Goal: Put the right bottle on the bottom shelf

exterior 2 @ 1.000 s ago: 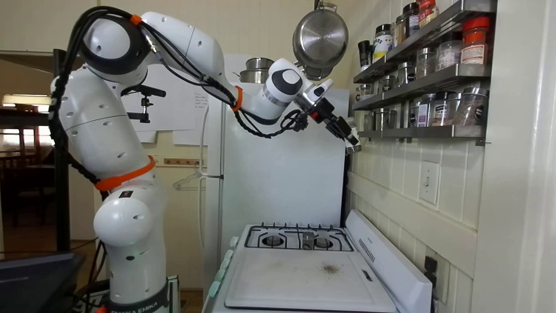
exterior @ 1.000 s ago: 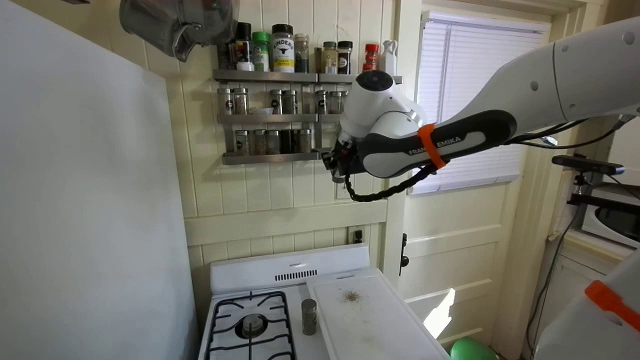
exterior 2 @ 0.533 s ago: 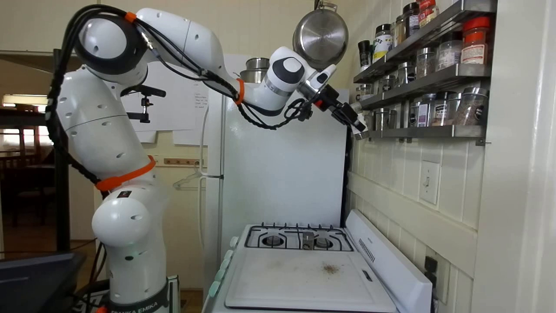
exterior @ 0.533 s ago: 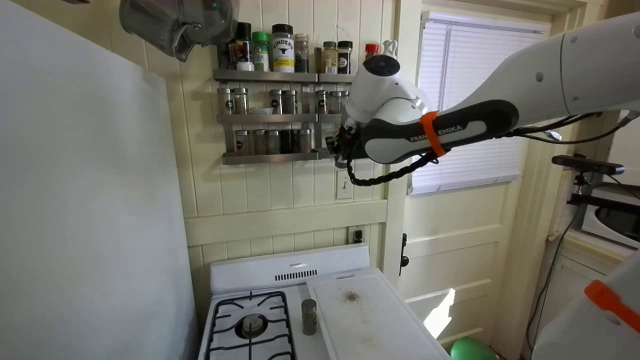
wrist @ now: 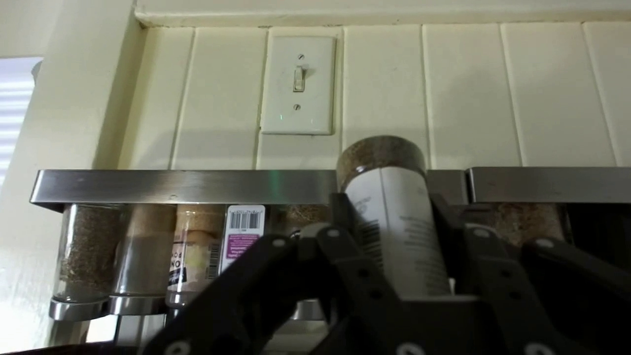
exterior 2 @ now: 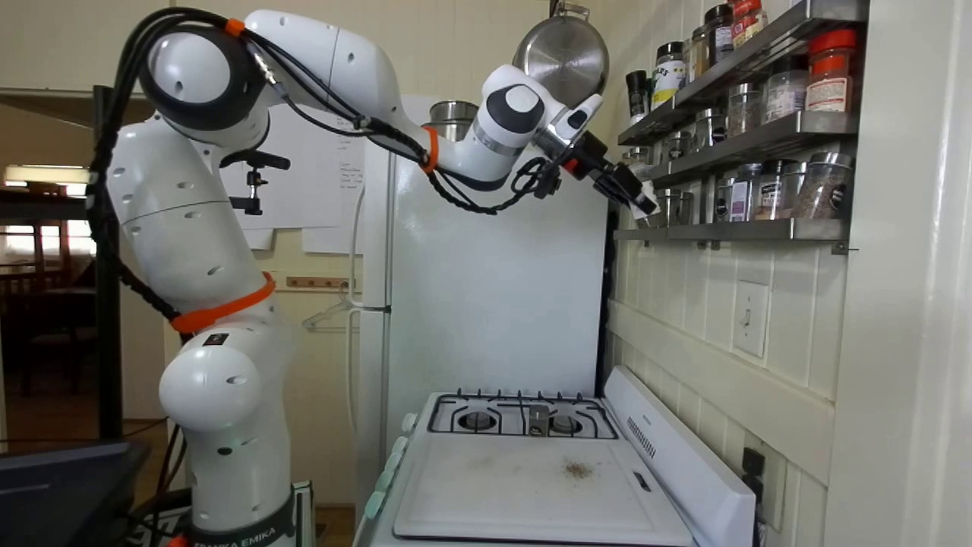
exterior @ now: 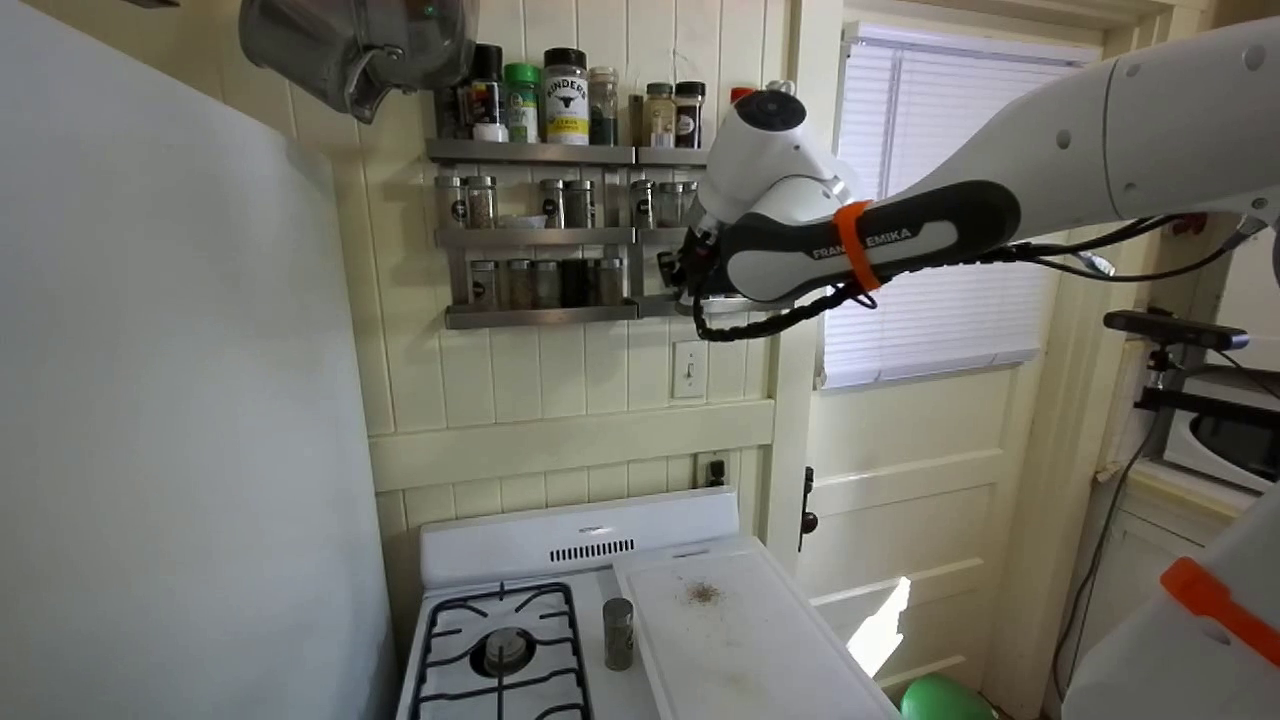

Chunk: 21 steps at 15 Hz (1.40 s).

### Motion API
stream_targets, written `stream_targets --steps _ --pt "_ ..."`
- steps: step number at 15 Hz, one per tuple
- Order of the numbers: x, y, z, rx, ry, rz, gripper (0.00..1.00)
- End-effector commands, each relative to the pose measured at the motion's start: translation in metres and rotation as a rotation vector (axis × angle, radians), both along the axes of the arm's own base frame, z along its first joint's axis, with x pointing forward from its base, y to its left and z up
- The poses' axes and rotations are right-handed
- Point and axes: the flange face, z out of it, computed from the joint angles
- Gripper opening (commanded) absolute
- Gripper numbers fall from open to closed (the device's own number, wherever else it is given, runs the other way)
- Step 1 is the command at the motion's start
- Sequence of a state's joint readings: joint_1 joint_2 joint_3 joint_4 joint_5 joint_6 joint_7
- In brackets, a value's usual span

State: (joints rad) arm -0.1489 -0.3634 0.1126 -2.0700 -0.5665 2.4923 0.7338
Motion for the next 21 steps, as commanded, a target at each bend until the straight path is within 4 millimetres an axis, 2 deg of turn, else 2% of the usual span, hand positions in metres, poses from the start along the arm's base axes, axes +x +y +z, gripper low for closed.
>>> stream_targets --steps 1,5,6,10,11,18,21 --pt "0.016 -0.01 0.007 0.027 0.036 0.011 0.17" --pt "0.025 -0.013 0.008 0.038 0.067 0.027 0.17" --pt "0.019 -0.014 0.006 0.026 0.033 0.018 0.42" --pt "0.025 -0.015 0.004 0.029 0.043 0.023 0.42" --pt "0.025 -0.015 0.004 0.029 0.043 0.023 0.17" --pt "0.033 -0.024 0.016 0.033 0.032 0.001 0.17" --pt "0.043 -0.025 0.015 0.041 0.046 0.007 0.17"
